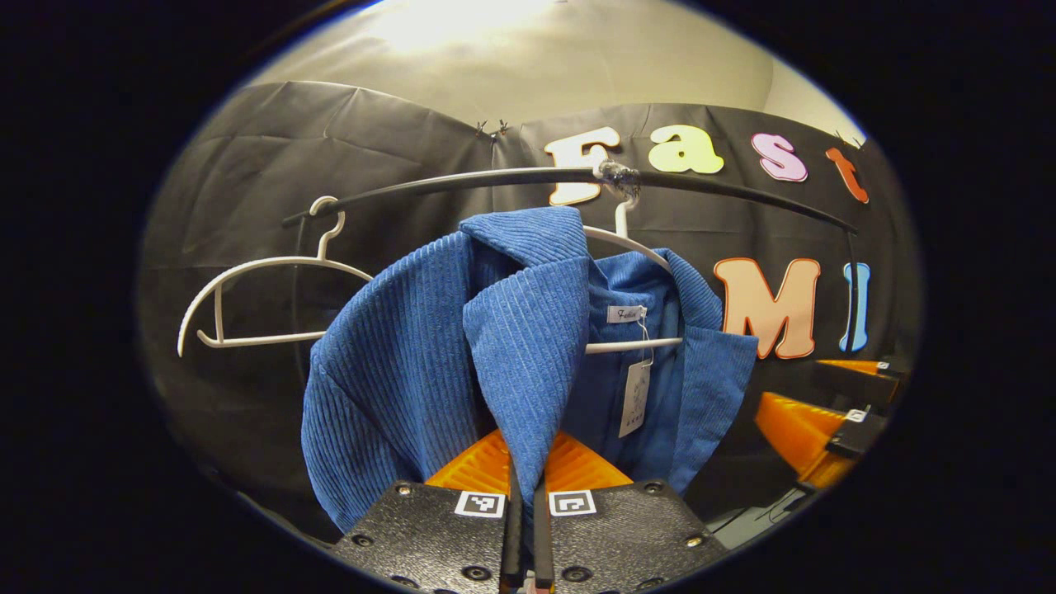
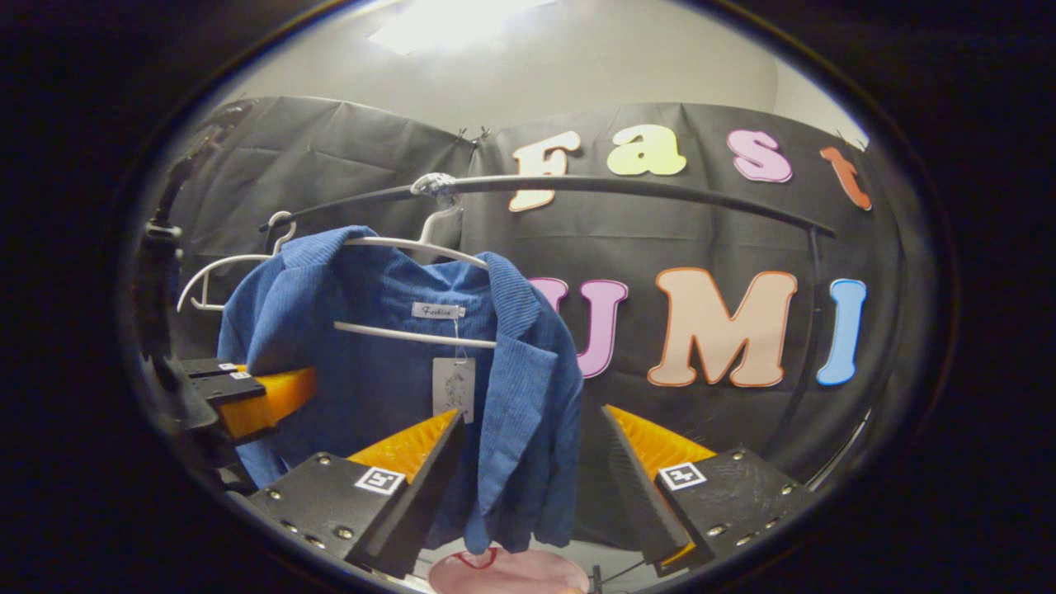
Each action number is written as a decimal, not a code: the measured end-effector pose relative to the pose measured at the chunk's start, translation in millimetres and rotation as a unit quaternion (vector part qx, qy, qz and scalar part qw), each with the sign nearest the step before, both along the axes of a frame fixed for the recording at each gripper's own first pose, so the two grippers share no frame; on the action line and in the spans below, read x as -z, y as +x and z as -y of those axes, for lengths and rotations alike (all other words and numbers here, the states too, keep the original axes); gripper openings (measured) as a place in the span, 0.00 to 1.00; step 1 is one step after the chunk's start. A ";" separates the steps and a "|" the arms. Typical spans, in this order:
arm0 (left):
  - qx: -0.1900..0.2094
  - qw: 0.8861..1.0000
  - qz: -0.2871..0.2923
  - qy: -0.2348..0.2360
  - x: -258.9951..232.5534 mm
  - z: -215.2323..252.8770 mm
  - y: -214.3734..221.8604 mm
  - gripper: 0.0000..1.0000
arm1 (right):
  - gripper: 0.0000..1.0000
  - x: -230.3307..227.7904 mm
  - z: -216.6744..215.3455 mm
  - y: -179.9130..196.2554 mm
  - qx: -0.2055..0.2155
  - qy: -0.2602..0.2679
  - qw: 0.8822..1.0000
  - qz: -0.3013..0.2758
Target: Grasp the clothes on the hanger with both hands and then place them into the laundry hamper below.
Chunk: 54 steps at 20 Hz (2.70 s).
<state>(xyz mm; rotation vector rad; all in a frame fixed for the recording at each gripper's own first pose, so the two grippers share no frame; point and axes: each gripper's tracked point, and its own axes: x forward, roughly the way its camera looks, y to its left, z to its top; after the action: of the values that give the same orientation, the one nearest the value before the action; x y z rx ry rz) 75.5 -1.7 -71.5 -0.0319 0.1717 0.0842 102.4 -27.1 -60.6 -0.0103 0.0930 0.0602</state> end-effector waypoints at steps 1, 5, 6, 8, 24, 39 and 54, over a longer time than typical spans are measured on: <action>0.002 1.000 -0.001 0.003 -0.1 -2.1 -1.4 0.06 | 0.94 1.5 -3.2 9.1 0.000 0.005 1.000 -0.001; 0.009 1.000 -0.004 0.007 -2.6 -5.3 -3.2 0.06 | 0.94 12.0 -15.4 42.9 0.000 0.012 1.000 0.000; 0.011 1.000 -0.004 0.009 -4.2 -5.8 -4.0 0.06 | 0.94 15.1 -17.1 51.0 0.000 0.006 1.000 0.000; 0.015 1.000 -0.005 0.011 -5.9 -7.1 -5.8 0.06 | 0.96 23.1 -18.1 65.3 0.005 -0.007 1.000 -0.002; 0.008 0.999 -0.001 0.043 -22.8 -33.1 -21.9 0.04 | 0.07 84.0 -9.1 106.1 0.037 -0.016 0.996 -0.077; -0.040 0.998 0.046 0.004 -95.2 -73.4 -47.4 0.06 | 0.13 30.1 41.7 109.9 0.066 -0.023 0.997 -0.028; -0.080 0.994 0.075 0.008 -141.5 -130.4 -36.8 0.05 | 0.17 -14.6 78.8 128.1 0.093 -0.023 0.995 0.012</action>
<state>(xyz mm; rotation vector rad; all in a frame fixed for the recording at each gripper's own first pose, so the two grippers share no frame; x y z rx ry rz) 38.7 128.7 70.0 -0.0358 0.0186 0.2431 230.6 -105.9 -45.9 -0.0484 0.0718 -0.1276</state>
